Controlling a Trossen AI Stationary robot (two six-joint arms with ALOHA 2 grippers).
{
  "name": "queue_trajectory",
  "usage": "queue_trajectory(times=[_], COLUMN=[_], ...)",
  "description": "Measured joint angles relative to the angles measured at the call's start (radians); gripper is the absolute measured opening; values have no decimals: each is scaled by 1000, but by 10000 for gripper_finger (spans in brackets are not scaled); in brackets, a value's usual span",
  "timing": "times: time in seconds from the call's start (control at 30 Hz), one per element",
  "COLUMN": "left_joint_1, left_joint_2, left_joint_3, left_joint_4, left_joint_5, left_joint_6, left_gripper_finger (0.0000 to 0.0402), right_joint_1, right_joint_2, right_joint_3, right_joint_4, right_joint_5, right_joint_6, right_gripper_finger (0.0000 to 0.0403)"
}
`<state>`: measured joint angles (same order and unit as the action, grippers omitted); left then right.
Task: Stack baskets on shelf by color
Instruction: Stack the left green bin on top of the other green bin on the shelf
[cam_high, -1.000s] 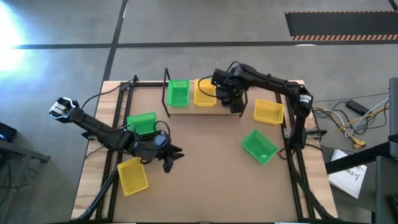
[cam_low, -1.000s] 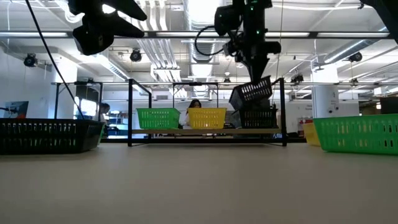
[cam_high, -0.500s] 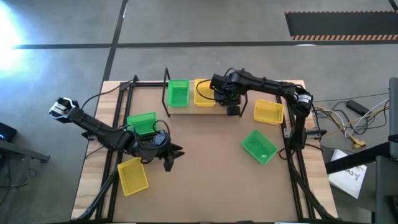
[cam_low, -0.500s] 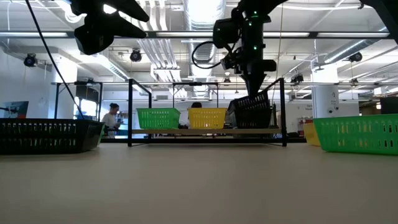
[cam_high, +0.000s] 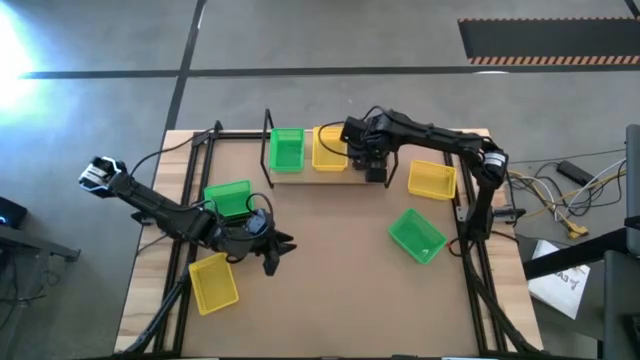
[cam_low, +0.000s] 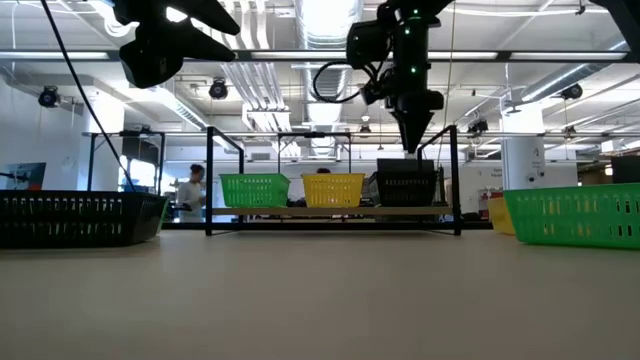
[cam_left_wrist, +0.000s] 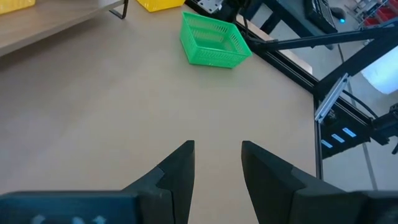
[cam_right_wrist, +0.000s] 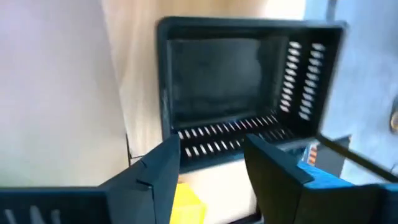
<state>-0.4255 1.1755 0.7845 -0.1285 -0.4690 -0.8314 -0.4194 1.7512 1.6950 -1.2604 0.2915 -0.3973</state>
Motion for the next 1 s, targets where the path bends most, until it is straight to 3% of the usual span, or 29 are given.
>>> queue_trajectory(times=[0.27,0.53,0.9,1.0], left_joint_1=[0,22,183,233], left_joint_2=[0,0,-28,-26], left_joint_3=[0,0,0,-1], left_joint_4=[0,1,-75,-109], left_joint_5=[11,24,291,399], left_joint_6=[10,41,201,241], left_gripper_finger=[116,116,116,116], right_joint_1=[12,211,623,712], right_joint_2=[-75,-191,-209,-172], right_joint_3=[-5,-112,-400,-427], right_joint_4=[22,262,819,874], right_joint_5=[20,-59,-28,16], right_joint_6=[309,542,953,1091], right_gripper_finger=[162,129,96,86])
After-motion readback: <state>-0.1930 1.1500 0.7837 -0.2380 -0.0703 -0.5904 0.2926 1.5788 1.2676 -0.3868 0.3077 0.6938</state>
